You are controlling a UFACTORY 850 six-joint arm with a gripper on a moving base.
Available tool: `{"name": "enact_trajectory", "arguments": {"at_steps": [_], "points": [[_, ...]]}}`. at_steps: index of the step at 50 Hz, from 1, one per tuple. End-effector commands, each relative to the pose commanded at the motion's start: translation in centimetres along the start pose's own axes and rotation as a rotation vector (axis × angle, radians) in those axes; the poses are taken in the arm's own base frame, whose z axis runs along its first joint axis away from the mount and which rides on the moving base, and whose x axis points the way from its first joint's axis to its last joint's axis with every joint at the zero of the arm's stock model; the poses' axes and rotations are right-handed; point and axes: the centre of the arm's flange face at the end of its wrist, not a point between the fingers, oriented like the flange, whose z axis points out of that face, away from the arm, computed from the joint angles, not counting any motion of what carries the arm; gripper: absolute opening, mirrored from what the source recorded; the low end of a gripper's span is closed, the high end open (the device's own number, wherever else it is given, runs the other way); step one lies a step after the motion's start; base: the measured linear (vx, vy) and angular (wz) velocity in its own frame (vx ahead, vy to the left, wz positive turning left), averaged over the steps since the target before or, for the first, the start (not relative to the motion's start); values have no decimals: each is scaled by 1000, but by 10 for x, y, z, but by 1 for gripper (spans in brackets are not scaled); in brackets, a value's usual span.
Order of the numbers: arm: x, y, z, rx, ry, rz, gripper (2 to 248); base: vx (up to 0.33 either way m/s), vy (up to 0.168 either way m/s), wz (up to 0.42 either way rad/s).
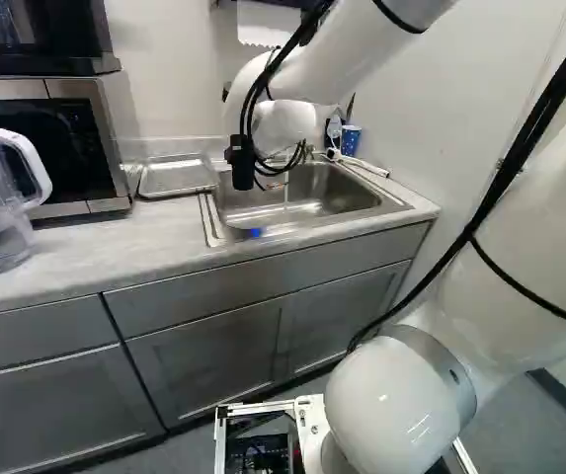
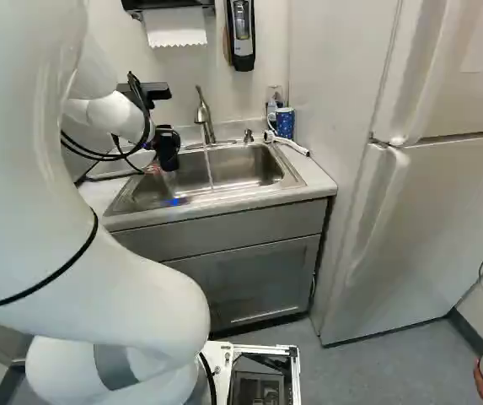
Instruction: Rinse the cup and place it in the tray
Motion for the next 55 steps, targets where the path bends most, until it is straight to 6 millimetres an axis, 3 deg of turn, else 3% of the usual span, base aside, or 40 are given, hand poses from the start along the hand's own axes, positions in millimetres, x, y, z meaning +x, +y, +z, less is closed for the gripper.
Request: {"name": "enact_trajectory", "arguments": {"at_steps": [39,55], "points": [[39,-10,-16,19,98,2,122,0,0,0],[41,-11,-15,17,107,2,122,0,0,0]]}}
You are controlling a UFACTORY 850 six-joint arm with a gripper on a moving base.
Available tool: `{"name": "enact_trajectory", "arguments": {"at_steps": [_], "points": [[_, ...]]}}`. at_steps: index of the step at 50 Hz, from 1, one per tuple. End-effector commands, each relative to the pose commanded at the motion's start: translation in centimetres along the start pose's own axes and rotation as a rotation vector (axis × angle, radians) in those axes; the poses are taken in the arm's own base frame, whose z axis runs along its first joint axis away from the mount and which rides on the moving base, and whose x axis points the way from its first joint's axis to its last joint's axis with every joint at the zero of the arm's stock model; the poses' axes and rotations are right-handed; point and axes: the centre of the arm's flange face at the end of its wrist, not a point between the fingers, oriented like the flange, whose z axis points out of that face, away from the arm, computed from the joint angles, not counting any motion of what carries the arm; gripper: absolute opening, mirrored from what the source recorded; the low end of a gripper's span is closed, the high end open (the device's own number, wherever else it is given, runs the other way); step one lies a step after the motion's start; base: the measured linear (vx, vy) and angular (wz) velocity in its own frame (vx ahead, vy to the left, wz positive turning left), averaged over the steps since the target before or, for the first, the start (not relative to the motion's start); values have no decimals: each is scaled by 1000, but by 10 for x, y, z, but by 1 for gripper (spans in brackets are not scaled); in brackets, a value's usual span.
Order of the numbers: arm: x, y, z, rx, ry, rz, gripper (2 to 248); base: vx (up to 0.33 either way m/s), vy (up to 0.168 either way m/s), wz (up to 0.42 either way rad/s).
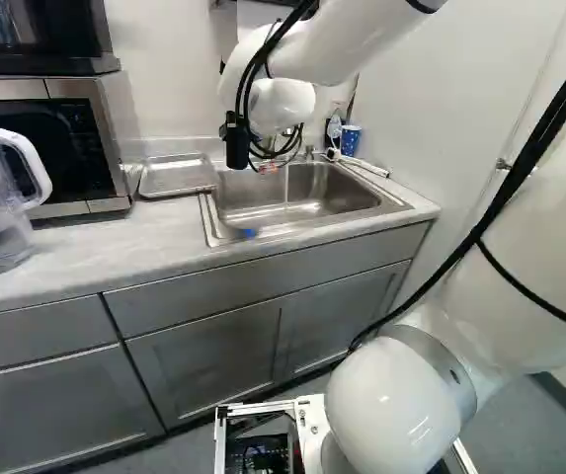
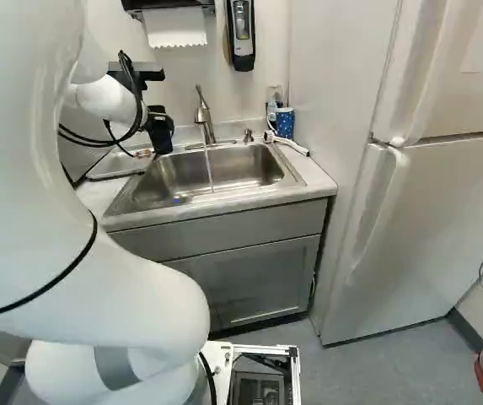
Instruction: Rinse the cup and place it in the tray
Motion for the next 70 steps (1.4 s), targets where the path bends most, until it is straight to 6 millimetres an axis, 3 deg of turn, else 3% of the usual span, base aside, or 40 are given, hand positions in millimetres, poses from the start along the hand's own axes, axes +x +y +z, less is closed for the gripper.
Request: {"name": "enact_trajectory", "arguments": {"at_steps": [39,70], "points": [[2,1,0,-8,25,6,122,0,0,0],[2,1,0,-5,26,305,122,0,0,0]]}}
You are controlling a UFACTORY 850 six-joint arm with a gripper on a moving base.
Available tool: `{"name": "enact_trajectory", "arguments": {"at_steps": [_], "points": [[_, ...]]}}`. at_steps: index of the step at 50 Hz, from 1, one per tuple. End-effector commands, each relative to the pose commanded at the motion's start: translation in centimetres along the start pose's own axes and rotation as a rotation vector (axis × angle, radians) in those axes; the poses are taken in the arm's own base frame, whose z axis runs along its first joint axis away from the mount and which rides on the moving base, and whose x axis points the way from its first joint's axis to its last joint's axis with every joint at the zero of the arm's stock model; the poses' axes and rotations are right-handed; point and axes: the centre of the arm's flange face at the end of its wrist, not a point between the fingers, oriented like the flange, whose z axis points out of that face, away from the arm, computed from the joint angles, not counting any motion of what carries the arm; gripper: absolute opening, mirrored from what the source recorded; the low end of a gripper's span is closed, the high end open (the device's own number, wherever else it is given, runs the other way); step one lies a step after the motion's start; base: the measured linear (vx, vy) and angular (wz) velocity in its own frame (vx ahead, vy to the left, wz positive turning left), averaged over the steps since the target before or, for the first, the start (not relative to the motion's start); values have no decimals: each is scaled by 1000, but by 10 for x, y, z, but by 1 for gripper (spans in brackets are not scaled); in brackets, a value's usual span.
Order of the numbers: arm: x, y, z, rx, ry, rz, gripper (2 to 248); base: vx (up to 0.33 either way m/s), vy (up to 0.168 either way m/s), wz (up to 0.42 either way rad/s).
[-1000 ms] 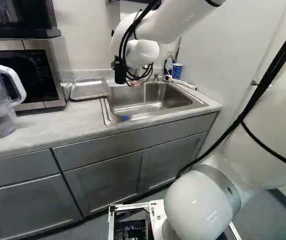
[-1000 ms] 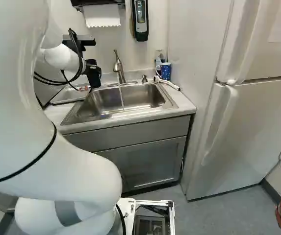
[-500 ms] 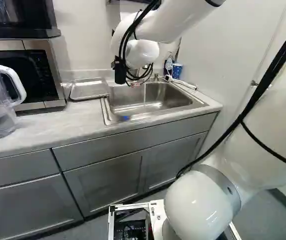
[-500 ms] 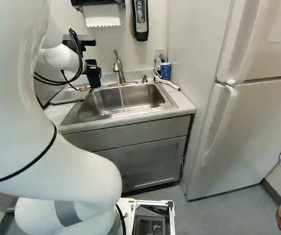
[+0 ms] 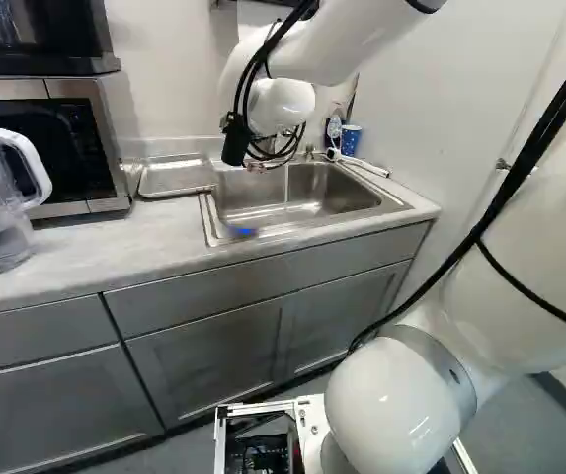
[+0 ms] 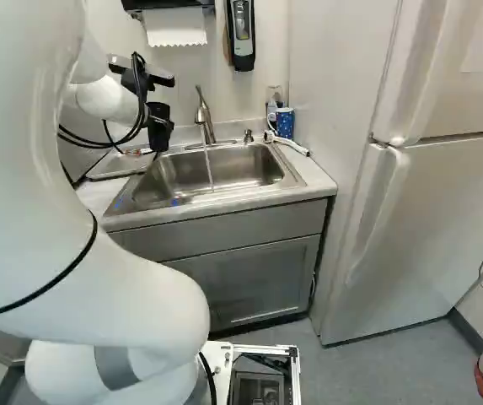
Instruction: Rinse the cup and place it in the tray
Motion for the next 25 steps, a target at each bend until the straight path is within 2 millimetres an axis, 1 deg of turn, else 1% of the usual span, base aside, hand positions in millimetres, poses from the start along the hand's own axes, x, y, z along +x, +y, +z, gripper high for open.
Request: {"name": "enact_trajectory", "arguments": {"at_steps": [25], "points": [[0,0,0,0,0,263,122,0,0,0]]}}
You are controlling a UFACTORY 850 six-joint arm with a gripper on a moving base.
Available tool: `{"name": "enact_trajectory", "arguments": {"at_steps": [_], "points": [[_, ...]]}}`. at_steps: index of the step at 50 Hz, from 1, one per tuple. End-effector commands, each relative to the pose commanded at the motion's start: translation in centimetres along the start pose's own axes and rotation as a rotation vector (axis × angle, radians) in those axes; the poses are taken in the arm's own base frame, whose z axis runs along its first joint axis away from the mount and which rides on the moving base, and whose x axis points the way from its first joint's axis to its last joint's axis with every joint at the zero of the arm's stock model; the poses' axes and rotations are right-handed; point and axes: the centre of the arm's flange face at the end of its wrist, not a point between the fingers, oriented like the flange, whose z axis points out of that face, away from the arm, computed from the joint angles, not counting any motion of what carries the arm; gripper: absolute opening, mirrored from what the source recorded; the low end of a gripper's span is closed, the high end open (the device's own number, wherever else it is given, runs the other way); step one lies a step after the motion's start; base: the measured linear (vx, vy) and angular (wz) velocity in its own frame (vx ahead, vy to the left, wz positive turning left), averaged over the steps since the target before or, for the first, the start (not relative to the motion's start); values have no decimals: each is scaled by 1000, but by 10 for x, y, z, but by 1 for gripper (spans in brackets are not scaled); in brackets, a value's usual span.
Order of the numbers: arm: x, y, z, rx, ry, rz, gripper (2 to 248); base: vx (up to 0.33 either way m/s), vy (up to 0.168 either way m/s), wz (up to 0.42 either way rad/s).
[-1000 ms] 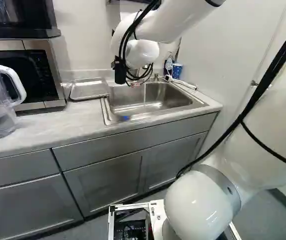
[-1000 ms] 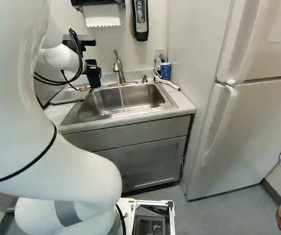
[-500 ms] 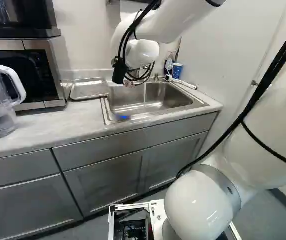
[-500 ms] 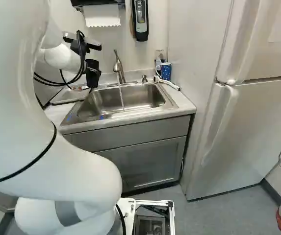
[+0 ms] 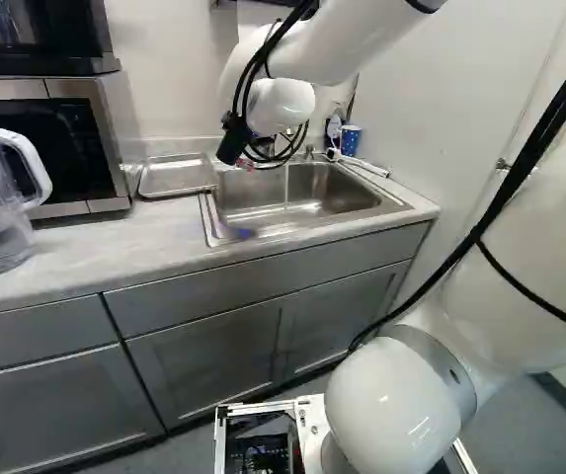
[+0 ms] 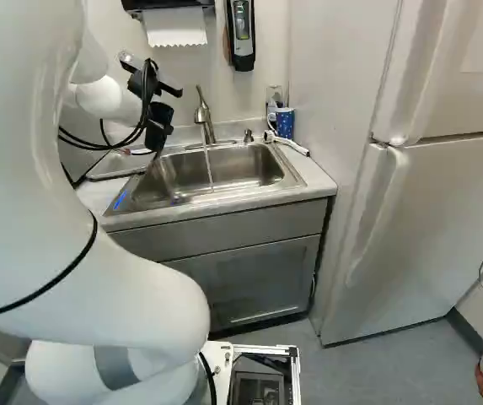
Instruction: Rinse the cup and place it in the tray
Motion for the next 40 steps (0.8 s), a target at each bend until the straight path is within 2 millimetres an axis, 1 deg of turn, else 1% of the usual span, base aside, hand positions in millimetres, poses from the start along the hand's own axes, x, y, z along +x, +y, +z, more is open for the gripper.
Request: {"name": "enact_trajectory", "arguments": {"at_steps": [40], "points": [[0,0,0,0,0,421,122,0,0,0]]}}
